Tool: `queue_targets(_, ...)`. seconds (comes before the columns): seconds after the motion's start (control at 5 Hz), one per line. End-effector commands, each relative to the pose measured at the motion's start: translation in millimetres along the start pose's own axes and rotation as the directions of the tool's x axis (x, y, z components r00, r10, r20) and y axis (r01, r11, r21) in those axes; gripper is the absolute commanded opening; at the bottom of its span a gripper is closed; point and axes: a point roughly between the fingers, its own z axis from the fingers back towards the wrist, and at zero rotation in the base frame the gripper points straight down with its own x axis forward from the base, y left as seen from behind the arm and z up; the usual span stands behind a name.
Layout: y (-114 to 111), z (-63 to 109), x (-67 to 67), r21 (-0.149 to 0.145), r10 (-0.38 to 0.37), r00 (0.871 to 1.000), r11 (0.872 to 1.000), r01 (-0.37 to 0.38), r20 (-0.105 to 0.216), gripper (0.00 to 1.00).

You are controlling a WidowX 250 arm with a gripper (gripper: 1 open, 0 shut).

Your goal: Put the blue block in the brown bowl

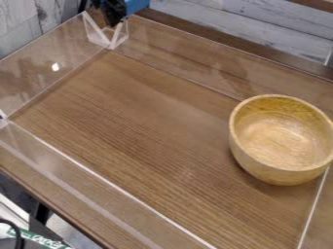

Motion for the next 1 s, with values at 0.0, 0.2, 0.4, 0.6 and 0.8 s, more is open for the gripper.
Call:
queue_targets(0.0,-0.7,27.5,10.0,0.03,0.015,0.999,0.999,-0.016,0.049,0.0)
queue_targets(0.2,-11.9,37.8,11.1,0.015,0.021,0.998,1.0,-0.022,0.056,0.0)
queue_targets(0.4,-23.8,48.7,12.3,0.002,0.028,0.998,1.0,-0.029,0.063,0.0)
queue_targets(0.6,-37.8,61.0,14.5,-0.015,0.036,0.997,0.999,-0.035,0.074,0.0)
queue_targets(0.8,-56.8,73.1,16.3,-0.034,0.035,0.996,0.999,-0.033,0.081,0.0)
